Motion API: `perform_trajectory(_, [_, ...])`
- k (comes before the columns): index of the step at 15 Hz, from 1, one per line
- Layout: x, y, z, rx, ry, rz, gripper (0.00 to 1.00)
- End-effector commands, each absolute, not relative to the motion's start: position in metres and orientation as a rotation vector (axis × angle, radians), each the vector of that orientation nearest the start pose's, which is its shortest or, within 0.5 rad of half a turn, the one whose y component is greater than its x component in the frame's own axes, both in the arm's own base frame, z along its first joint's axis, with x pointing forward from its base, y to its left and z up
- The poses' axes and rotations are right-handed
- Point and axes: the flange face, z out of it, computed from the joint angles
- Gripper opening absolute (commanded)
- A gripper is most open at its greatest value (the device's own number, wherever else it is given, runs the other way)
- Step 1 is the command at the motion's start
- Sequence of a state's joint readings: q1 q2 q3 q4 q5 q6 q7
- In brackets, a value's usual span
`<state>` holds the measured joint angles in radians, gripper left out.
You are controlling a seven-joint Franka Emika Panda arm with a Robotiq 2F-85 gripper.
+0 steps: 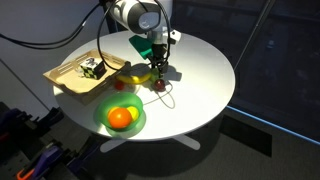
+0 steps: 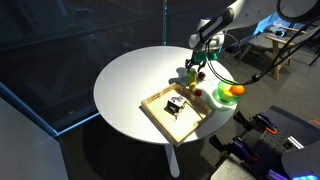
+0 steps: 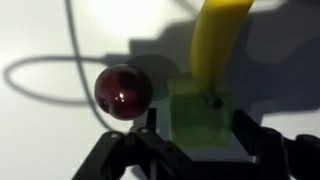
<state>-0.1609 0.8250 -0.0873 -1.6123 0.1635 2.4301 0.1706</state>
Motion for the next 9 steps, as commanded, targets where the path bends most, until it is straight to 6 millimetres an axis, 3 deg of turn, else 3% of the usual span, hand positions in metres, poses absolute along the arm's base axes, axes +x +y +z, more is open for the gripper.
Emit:
perform_trajectory(1, [0.676,-0.164,0.143,-2.979,0.802,0.017,0.49])
perform_trajectory(3, [0.676,-0.163,0.145,-2.977,0.803,0.018,0.32])
perform_trajectory(9, [0.674,-0.164,0.159,-2.975,0.813,0.006,0.25])
